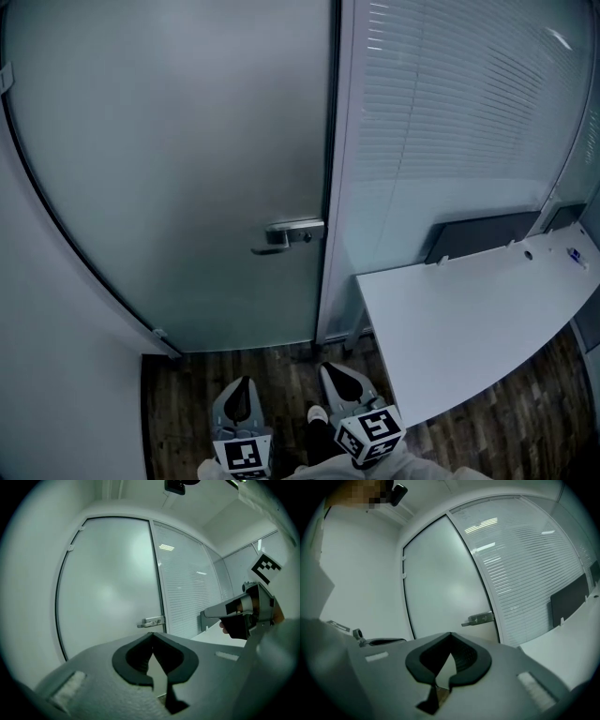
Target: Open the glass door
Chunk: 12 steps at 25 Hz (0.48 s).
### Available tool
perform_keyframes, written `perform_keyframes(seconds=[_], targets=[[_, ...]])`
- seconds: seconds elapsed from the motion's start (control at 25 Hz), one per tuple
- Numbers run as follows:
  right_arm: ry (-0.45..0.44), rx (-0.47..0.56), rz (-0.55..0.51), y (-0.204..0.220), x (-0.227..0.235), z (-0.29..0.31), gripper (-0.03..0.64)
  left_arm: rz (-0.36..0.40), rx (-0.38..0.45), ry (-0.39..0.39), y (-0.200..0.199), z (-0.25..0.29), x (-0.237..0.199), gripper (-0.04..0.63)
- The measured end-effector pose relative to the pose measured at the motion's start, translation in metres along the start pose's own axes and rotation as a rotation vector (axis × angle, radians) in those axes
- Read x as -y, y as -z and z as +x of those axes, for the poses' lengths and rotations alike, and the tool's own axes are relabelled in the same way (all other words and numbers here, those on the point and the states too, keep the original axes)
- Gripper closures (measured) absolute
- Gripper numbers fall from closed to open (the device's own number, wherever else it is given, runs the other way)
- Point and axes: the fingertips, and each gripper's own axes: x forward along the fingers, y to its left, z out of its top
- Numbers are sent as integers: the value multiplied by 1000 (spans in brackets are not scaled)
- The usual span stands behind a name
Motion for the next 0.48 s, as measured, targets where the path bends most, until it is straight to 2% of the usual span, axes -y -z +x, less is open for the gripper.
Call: perform_keyframes(seconds=[0.48], targets=[[-7,-1,41,-46,89,125,615,95,-31,24,-20,169,-16,589]])
